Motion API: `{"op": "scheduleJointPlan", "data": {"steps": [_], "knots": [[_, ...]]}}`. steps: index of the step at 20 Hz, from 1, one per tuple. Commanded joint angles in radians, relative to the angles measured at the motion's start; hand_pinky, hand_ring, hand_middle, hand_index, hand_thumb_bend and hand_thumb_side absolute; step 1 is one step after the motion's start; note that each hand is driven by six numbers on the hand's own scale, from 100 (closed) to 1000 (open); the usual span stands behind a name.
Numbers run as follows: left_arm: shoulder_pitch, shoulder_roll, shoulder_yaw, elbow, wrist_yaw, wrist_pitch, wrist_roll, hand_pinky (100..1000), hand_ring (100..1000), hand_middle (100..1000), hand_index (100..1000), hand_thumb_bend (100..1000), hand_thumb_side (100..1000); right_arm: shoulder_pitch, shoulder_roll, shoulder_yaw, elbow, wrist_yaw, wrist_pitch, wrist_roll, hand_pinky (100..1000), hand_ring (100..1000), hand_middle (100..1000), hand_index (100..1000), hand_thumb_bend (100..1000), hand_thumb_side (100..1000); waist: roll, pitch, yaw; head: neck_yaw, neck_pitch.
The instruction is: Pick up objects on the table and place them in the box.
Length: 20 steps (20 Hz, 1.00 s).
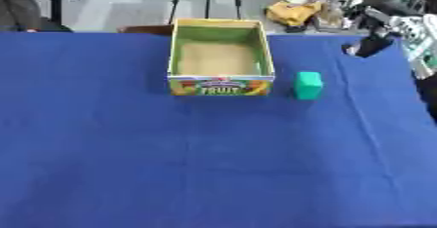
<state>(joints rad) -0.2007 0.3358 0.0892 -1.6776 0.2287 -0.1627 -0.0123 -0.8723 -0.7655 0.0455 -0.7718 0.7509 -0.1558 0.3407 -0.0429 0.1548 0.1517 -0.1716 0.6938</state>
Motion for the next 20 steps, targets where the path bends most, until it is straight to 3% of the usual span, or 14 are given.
{"op": "scheduleJointPlan", "data": {"steps": [1, 9, 20], "knots": [[-0.019, 0.027, -0.003, -0.018, -0.001, -0.002, -0.006, 660, 799, 716, 801, 598, 701, -0.028, -0.016, -0.013, 0.018, 0.041, -0.004, -0.004, 670, 785, 842, 915, 291, 100, -0.001, -0.008, 0.008, -0.01, 0.004], [-0.03, 0.023, -0.006, -0.02, 0.001, -0.001, -0.009, 660, 799, 716, 800, 600, 702, -0.034, 0.004, -0.019, 0.068, 0.098, -0.001, 0.003, 672, 793, 846, 914, 277, 100, -0.002, 0.013, 0.039, -0.027, 0.004], [-0.035, 0.017, -0.005, -0.023, 0.003, -0.001, -0.008, 660, 800, 715, 800, 602, 703, -0.025, 0.02, -0.023, 0.111, 0.121, -0.002, 0.007, 671, 796, 846, 913, 263, 100, 0.006, 0.033, 0.048, -0.042, 0.014]]}}
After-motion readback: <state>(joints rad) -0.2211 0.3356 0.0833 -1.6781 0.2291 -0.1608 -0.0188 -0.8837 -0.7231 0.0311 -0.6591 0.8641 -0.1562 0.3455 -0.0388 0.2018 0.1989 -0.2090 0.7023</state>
